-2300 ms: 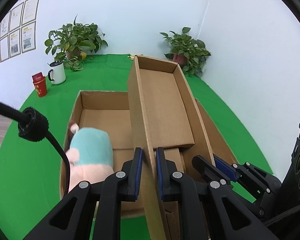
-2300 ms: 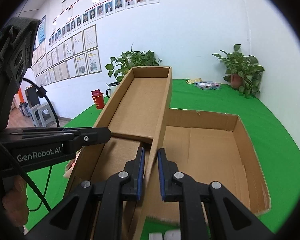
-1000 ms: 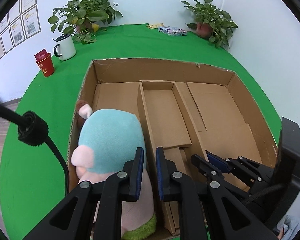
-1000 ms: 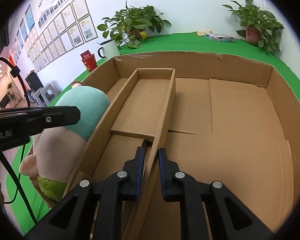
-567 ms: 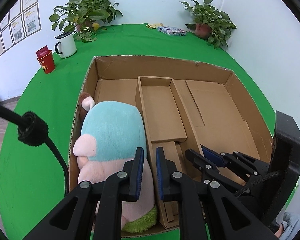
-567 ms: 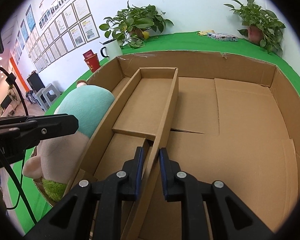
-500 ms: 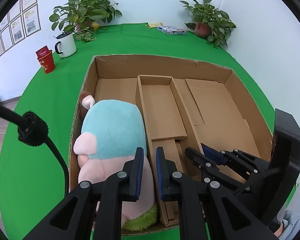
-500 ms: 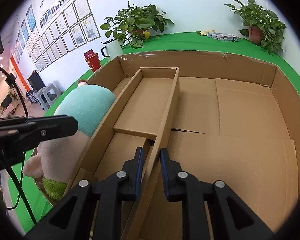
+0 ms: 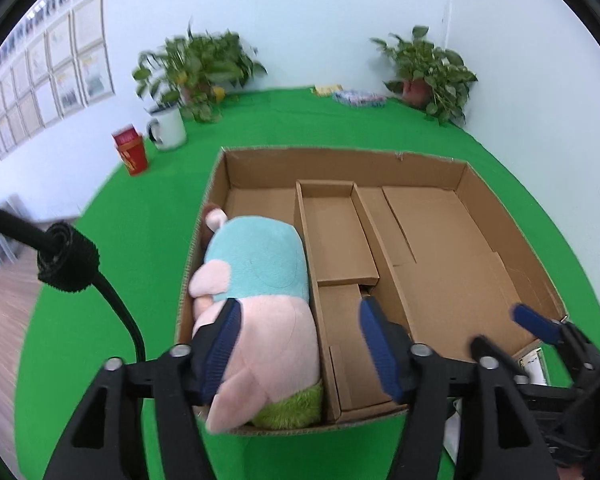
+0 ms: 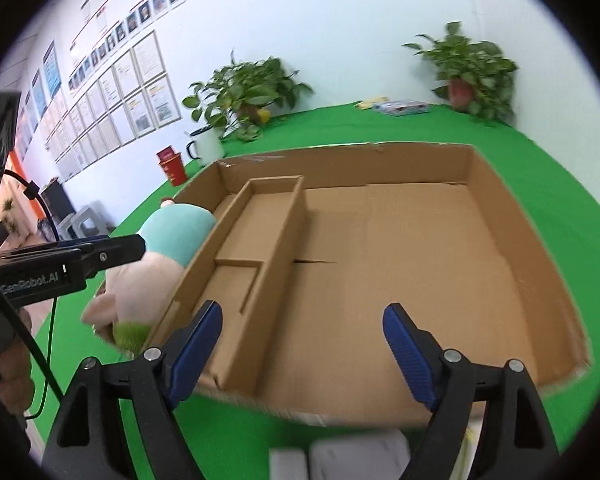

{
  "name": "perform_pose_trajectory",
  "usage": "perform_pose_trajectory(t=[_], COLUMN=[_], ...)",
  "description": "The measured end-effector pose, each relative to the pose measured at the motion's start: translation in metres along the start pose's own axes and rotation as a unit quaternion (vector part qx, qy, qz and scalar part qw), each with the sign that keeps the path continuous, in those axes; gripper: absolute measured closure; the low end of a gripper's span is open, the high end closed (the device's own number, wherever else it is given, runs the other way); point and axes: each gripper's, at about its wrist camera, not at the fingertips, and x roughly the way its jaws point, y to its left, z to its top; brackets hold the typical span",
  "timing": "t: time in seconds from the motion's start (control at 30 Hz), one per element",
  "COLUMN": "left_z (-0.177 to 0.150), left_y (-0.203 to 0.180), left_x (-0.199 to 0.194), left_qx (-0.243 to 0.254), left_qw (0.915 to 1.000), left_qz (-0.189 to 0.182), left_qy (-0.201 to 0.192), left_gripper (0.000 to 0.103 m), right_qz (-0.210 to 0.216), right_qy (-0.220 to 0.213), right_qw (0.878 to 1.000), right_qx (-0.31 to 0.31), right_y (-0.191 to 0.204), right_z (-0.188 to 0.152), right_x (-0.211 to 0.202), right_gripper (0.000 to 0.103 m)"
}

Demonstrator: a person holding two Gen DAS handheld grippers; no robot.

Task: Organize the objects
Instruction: 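Open both grippers to release the tray inside the large box, then withdraw both grippers from the box and move toward the white hair dryer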

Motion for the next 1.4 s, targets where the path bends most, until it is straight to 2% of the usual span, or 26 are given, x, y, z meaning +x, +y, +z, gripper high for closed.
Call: perform_pose_trajectory(t=[0.07, 0.1, 0.27, 0.37, 0.53, 0.7, 0.9, 1.17, 1.3, 1.4], left_z=[-0.009, -0.012, -0.03, -0.04, -0.052, -0.066, -0.087, -0.107, -0.113, -0.113], left_y=[-0.005, -0.006, -0.017, -0.022, -0.031, -0.041, -0.05, -0.066, -0.072, -0.073], left_x=[-0.021, -0.03, -0.075, -0.094, -0.111, -0.128, -0.14, -0.144, -0.146, -0.146], left_qx=[-0.008, -0.01, -0.015, -0.019, -0.016, -0.019, -0.043, -0.035, -0.023, -0.024], left_qw=[0.9992, 0.9985, 0.9941, 0.9931, 0.9937, 0.9924, 0.9906, 0.9912, 0.9918, 0.9921], left_qz=[0.007, 0.006, 0.01, 0.009, 0.018, 0.024, 0.019, 0.018, 0.018, 0.011], left_qy=[-0.038, -0.054, -0.107, -0.115, -0.109, -0.119, -0.128, -0.126, -0.125, -0.123], left_gripper=[0.023, 0.021, 0.002, 0.002, 0.002, 0.002, 0.002, 0.002, 0.003, 0.004], right_qz=[-0.003, 0.001, -0.012, -0.023, -0.037, -0.041, -0.039, -0.037, -0.033, -0.034], right_qy=[-0.015, -0.022, -0.045, -0.048, -0.064, -0.072, -0.069, -0.07, -0.074, -0.083], right_qw=[1.0, 0.999, 0.999, 0.998, 0.997, 0.996, 0.997, 0.997, 0.996, 0.995], right_qx=[0.023, 0.031, 0.002, -0.021, -0.022, -0.019, -0.012, -0.02, -0.034, -0.037], right_y=[-0.006, -0.007, 0.003, 0.008, 0.007, 0.004, -0.004, -0.006, -0.002, -0.001], right_z=[-0.004, -0.005, -0.012, -0.016, -0.023, -0.032, -0.045, -0.064, -0.072, -0.075], right_x=[-0.018, -0.026, -0.053, -0.062, -0.079, -0.094, -0.104, -0.114, -0.12, -0.125], right_gripper=[0.019, 0.019, 0.016, 0.016, 0.016, 0.016, 0.016, 0.016, 0.02, 0.034])
